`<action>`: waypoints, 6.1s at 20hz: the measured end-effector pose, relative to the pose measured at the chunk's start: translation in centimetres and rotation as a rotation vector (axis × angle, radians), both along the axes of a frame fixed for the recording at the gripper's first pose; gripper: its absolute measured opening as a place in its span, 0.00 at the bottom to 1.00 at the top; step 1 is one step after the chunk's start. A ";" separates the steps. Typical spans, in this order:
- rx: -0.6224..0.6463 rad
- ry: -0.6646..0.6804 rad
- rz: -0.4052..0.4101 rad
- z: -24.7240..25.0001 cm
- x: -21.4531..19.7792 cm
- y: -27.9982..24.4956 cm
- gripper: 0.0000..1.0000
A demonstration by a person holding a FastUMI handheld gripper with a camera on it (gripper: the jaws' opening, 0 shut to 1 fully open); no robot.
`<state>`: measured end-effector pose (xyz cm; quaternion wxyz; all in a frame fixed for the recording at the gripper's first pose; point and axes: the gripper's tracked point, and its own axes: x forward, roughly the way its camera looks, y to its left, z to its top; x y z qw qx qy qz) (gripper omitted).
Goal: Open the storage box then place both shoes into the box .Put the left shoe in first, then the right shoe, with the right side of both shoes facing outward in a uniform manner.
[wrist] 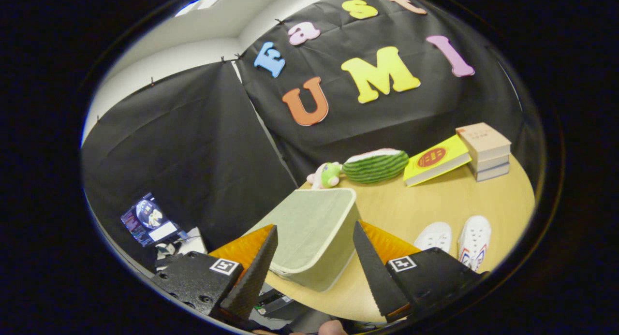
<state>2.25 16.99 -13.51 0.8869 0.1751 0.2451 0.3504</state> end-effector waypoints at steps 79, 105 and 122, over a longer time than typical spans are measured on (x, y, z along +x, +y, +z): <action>-0.694 0.580 -0.167 -17.7 5.4 -16.4 0.98; -0.219 0.769 -0.318 -11.0 4.9 -10.8 0.06; -0.262 0.693 -0.033 -3.2 3.3 15.7 0.06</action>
